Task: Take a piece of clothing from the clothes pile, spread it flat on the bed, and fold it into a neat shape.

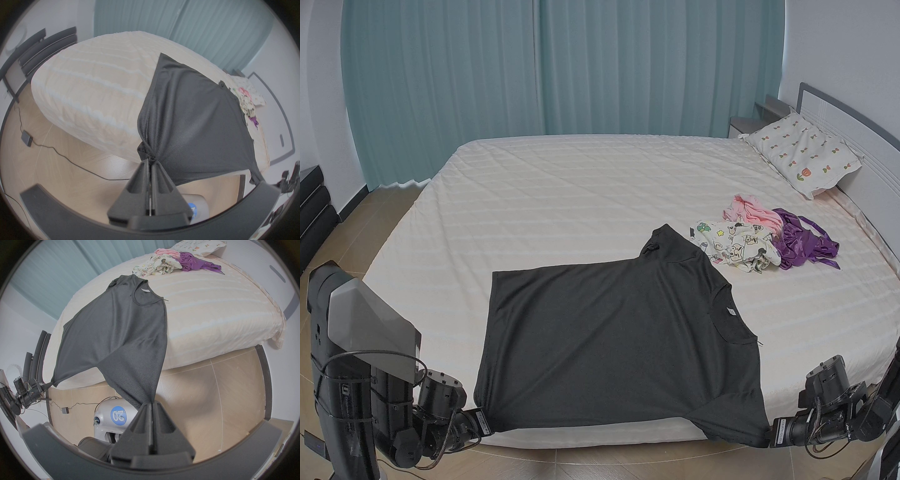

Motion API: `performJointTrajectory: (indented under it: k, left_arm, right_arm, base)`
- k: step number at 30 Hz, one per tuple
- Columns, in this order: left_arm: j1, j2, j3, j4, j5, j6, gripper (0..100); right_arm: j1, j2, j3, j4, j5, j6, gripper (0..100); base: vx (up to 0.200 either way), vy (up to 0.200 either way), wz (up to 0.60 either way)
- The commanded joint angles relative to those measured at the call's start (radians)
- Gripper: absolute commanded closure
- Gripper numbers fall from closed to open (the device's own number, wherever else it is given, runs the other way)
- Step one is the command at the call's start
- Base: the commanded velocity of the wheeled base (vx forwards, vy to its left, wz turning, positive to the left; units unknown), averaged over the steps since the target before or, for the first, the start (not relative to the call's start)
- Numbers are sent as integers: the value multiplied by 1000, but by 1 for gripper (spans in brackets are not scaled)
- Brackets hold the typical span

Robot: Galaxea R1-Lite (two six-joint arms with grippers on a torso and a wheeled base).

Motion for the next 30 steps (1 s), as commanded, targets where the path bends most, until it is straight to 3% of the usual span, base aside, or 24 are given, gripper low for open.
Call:
performJointTrajectory:
  k: [1,12,20,23,27,30]
  left_arm:
    - [-15,-50,15,19,-1,29,100]
    - [-6,-145,-1,22,-2,55,100]
    - [39,-195,-97,34,-2,55,100]
    - [49,-205,-130,86,-2,56,100]
    - [72,-260,-281,356,-7,50,100]
    - [72,-263,-289,371,-9,50,100]
  right_arm:
    - [-7,-30,17,2,3,-3,100]
    - [-14,-77,5,-3,3,-1,100]
    - [-40,-148,-130,9,4,-4,100]
    - [-41,-148,-161,19,6,-4,100]
    - [-52,-145,-267,51,6,-6,100]
    - [-52,-143,-273,54,6,-6,100]
  base:
    - [0,0,0]
    - [0,0,0]
    - [0,0,0]
    - [0,0,0]
    - [0,0,0]
    - [0,0,0]
